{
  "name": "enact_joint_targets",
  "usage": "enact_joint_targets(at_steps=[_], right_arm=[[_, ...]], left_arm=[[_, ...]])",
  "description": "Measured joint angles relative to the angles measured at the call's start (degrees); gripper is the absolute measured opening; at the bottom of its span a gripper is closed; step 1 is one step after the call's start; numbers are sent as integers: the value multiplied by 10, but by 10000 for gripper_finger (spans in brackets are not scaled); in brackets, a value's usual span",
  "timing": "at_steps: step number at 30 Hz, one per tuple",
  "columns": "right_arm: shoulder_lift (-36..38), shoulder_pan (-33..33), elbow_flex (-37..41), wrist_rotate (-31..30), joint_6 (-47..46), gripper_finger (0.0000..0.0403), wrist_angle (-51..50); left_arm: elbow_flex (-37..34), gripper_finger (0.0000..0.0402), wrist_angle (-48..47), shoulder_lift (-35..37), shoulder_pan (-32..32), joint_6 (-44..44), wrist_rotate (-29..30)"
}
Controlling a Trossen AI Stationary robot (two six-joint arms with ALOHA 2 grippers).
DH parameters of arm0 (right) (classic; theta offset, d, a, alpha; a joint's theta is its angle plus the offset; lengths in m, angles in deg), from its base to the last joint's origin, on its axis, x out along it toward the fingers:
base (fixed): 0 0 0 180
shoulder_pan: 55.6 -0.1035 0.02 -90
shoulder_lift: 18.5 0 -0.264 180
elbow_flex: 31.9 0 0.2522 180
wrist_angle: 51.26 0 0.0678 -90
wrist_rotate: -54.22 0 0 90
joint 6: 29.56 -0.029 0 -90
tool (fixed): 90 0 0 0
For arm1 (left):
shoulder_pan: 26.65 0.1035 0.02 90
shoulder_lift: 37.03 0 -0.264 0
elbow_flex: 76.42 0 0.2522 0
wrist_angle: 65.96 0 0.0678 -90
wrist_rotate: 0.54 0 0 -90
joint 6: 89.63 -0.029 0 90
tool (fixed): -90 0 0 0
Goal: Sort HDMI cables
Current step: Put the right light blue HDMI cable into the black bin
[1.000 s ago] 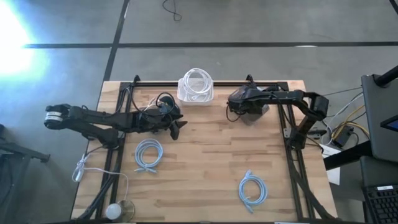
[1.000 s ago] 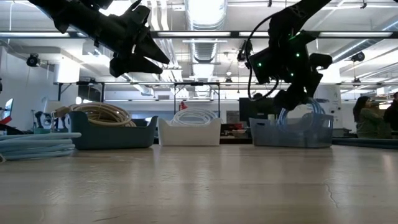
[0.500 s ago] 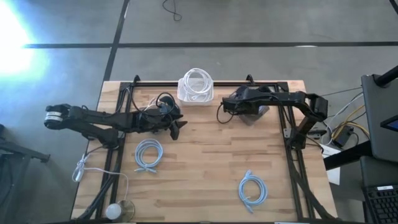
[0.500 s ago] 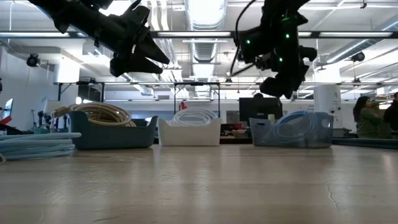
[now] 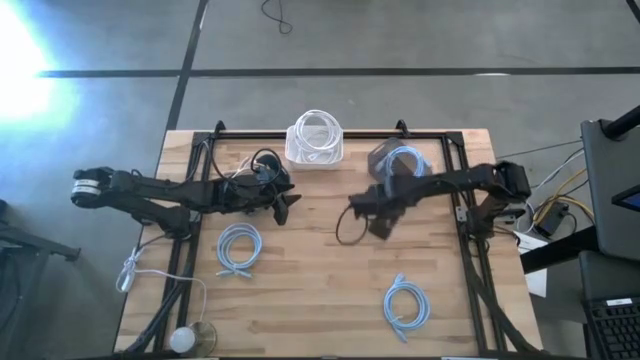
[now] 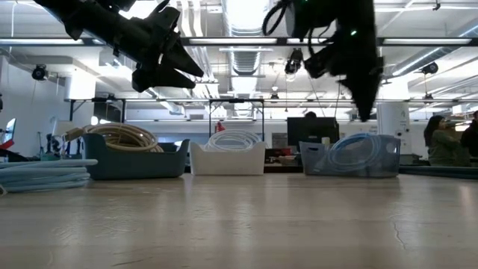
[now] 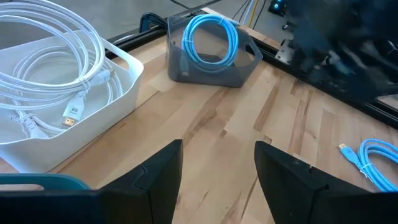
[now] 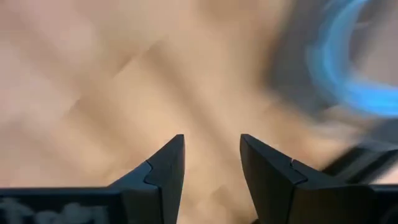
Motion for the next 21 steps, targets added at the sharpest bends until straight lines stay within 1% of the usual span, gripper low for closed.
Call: enact_joint_targets(at_steps=[3,7,12,14,16,18,21], right_arm=[[0,-39,14,87,4,155,-1],[0,-88,33,166,-20,160,-1],[0,-132,60,267,-21,162,1],[0,-145,74,294,-26,160,6],[0,-155,92,306,-33,160,26],[0,-159,113,322,-45,160,58],[0,-158,144,370,-60,159,111]], left_arm=[[0,204,0,0,0,0,0],[0,204,0,0,0,3,0],[0,204,0,0,0,3,0],[0,204,0,0,0,4,0],[0,204,0,0,0,4,0],[0,204,0,0,0,4,-1],[0,204,0,0,0,3,-2]])
